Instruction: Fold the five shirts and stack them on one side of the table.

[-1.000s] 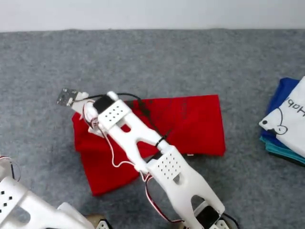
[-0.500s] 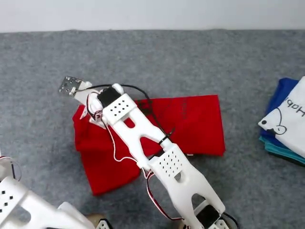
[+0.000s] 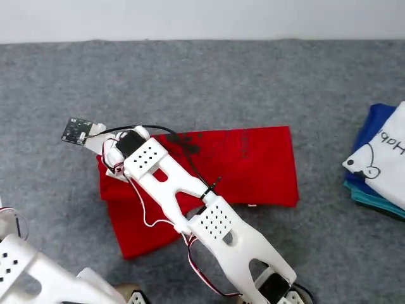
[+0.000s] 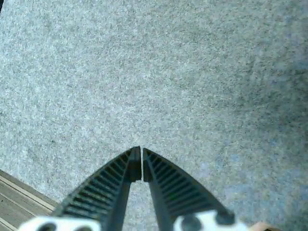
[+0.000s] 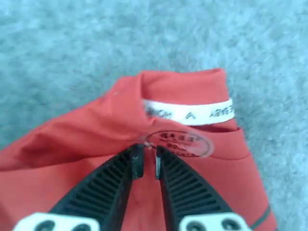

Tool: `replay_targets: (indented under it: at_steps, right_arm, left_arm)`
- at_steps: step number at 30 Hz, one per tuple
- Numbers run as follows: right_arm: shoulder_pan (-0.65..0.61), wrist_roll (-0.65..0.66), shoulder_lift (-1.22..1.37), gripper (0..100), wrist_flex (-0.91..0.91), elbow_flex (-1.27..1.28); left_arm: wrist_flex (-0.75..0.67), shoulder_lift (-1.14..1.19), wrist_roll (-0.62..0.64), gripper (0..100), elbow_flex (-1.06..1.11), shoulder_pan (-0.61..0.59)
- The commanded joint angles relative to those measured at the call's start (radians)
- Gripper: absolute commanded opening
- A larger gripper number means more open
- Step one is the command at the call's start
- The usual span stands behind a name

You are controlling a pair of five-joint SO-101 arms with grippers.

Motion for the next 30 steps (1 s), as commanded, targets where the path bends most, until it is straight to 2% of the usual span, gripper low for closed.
replay_targets:
  at_steps: [1, 5, 9, 20, 22, 26, 30]
  right_arm:
    - [0.054, -0.002, 0.001, 5.8, -0.056, -0.009]
    - [0.071, -0.002, 0.002, 5.7, -0.05, -0.011]
    - [0.059, -0.003, -0.035, 5.6, 0.038, -0.071]
    - [0.048, -0.009, -0.061, 5.8, 0.449, -0.379]
    - [0.054, -0.023, -0.067, 5.4, 0.461, -0.388]
    - [0.051, -0.04, -0.151, 5.8, 0.46, -0.322]
    - [0.013, -0.041, -0.325, 5.8, 0.46, -0.034]
  left_arm:
    - [0.003, -0.02, -0.006, 1, -0.008, -0.003]
    - [0.003, -0.02, -0.006, 1, -0.008, -0.003]
    - [0.003, -0.02, -0.006, 1, -0.008, -0.002]
    - [-0.014, -0.018, -0.006, 1, -0.007, -0.006]
    - [-0.04, -0.02, -0.006, 1, 0.015, -0.006]
    - [-0.08, -0.02, -0.006, 1, 0.053, -0.006]
    - [-0.084, -0.018, -0.006, 1, 0.053, -0.006]
